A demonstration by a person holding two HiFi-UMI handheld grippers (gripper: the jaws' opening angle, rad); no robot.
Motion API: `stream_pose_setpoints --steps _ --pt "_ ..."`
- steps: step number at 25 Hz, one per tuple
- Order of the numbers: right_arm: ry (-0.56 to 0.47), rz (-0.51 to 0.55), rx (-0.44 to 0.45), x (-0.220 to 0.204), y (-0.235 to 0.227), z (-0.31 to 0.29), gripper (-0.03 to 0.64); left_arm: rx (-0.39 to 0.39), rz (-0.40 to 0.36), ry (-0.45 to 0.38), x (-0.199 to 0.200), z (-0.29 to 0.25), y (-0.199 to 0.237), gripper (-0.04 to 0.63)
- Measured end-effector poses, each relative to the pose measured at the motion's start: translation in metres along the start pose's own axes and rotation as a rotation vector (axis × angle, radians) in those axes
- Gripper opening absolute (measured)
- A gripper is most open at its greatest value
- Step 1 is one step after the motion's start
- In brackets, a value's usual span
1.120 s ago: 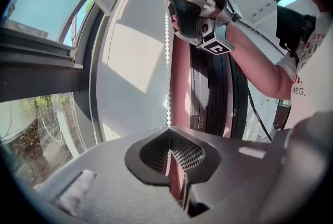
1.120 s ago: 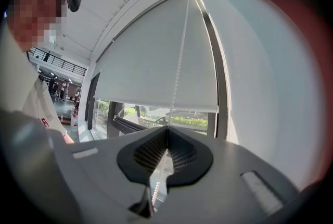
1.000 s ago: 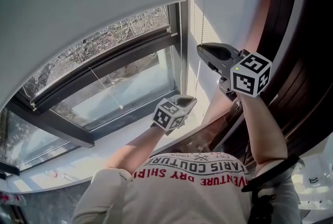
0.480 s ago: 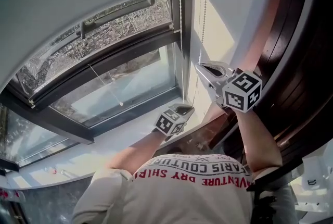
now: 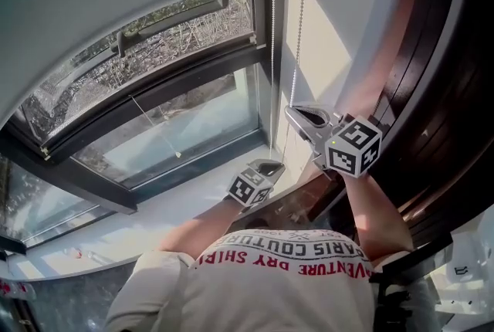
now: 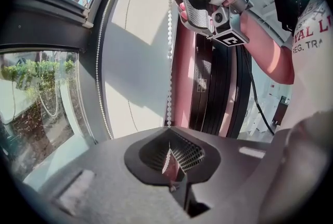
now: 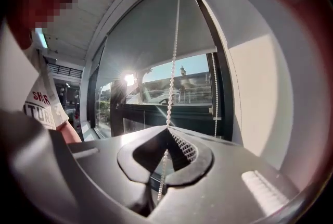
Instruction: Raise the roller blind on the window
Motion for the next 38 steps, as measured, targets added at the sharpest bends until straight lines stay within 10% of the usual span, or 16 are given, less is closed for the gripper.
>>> stream_pose_setpoints --steps 9,25,38 --pt "0.022 0.013 -0.027 -0.004 -0.004 0.001 0.003 -0.006 0.009 -0.072 0.027 0.028 0.005 0.049" --pt "0.048 0.001 -0.025 -0.003 -0.005 0.007 0.003 -0.095 -0.119 -0.436 0.217 0.182 -0.013 0.091" --pt "0.049 -0.014 -0.019 -0.003 -0.005 0.010 0.003 -0.056 -0.201 -0.463 0.285 0.212 -0.008 0.089"
Point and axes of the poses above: the fingertips, and each gripper's own axes: z backward along the fingers, y to its left, x out of its top, the point moved 8 cm from there along z, backward along the fingers, and after that the axes turned 12 degrees about y, right-handed, at the moved point
